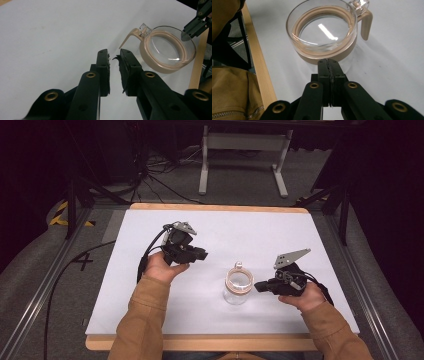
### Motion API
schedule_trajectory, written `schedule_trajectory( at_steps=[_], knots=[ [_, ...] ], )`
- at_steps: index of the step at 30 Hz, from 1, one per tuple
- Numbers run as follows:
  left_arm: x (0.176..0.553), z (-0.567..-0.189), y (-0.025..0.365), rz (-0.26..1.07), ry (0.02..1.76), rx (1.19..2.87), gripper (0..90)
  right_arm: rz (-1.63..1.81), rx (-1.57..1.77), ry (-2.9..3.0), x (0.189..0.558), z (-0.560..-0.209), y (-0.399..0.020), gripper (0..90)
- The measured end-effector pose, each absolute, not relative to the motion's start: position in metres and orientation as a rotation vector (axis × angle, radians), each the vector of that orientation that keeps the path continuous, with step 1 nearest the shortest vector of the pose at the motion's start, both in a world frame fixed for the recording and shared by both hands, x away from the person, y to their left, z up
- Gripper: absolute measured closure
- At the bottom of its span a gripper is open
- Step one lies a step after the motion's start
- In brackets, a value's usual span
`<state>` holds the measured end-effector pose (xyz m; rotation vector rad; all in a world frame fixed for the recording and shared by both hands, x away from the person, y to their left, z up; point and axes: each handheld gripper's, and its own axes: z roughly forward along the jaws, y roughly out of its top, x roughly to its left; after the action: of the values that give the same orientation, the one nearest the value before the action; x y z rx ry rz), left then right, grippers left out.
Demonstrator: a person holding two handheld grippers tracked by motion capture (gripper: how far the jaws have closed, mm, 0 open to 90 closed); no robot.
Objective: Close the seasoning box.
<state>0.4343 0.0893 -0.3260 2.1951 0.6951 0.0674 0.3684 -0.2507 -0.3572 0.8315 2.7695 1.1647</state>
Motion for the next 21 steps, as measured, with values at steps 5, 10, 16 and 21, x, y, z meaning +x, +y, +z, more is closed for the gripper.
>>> schedule_trajectory(
  at_steps=[5, 10, 16, 21],
  knots=[
    [0.429, -0.325, 0.094, 0.091, 0.709, 2.181, 78.0, 1.212, 0.808, 2.716, 0.369, -0.347, -0.254, 89.2],
    [0.420, -0.323, 0.106, 0.127, 0.730, 2.156, 77.8, 1.293, 0.791, 2.634, 0.373, -0.334, -0.259, 88.5],
    [0.415, -0.326, 0.122, 0.159, 0.764, 2.123, 75.3, 1.366, 0.822, 2.508, 0.382, -0.323, -0.272, 75.7],
    [0.415, -0.333, 0.132, 0.202, 0.790, 2.100, 70.9, 1.358, 0.882, 2.376, 0.394, -0.324, -0.291, 66.3]
  ],
)
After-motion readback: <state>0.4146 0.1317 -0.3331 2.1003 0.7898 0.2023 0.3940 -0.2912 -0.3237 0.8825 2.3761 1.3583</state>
